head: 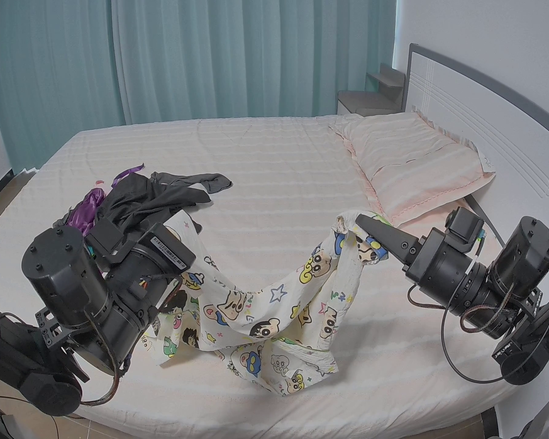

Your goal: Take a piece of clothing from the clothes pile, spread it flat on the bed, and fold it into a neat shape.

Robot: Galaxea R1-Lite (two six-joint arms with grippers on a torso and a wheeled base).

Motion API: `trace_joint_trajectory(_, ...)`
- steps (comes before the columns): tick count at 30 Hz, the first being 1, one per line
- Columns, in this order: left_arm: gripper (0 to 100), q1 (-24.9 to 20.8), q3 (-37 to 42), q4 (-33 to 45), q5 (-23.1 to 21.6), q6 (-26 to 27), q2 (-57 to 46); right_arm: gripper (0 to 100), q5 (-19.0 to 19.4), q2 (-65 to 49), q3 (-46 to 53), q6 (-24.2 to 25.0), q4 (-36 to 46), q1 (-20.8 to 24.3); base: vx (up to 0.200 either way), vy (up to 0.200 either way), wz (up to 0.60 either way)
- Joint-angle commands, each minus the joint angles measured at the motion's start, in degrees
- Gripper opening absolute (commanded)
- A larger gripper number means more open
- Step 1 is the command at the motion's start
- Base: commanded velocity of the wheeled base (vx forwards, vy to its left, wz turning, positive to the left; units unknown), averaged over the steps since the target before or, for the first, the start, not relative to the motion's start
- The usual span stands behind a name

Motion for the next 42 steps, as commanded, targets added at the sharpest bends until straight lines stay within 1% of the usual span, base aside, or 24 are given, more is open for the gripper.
trace_joint_trajectory(1,0,0.0,0.0,0.0,0.1,0.0,0.1,0,0.0,0.1,0.0,0.0,-0.8,0.1,0.000,0.000,0.00)
trace_joint_trajectory(2,0,0.0,-0.1,0.0,0.1,0.0,0.1,0,0.0,0.1,0.1,0.0,-0.8,0.1,0.000,0.000,0.00)
trace_joint_trajectory(12,0,0.0,0.1,0.0,0.2,0.0,0.1,0,0.0,-0.4,0.1,0.0,-0.8,0.1,-0.200,0.000,0.00)
trace_joint_trajectory(15,0,0.0,-0.1,0.0,0.8,0.0,0.0,0,0.0,-0.6,0.1,-0.1,-0.8,0.1,-0.200,0.000,0.00)
trace_joint_trajectory(17,0,0.0,-0.3,0.0,2.1,0.0,-0.4,0,0.0,-0.5,0.2,-0.1,-0.8,0.2,-0.200,0.000,0.00)
trace_joint_trajectory(28,0,-0.5,0.3,0.0,2.5,3.8,-7.1,0,0.0,-4.6,0.6,-1.0,-0.8,0.4,-0.200,0.000,0.00)
trace_joint_trajectory(32,0,-0.4,0.4,0.1,2.4,4.0,-7.4,0,0.0,-4.2,0.6,-1.0,-0.8,0.4,-0.200,0.000,0.00)
trace_joint_trajectory(42,0,-0.1,0.4,0.0,2.2,4.0,-7.5,0,-0.1,-3.5,0.6,-1.0,-0.8,0.4,0.000,0.000,0.00)
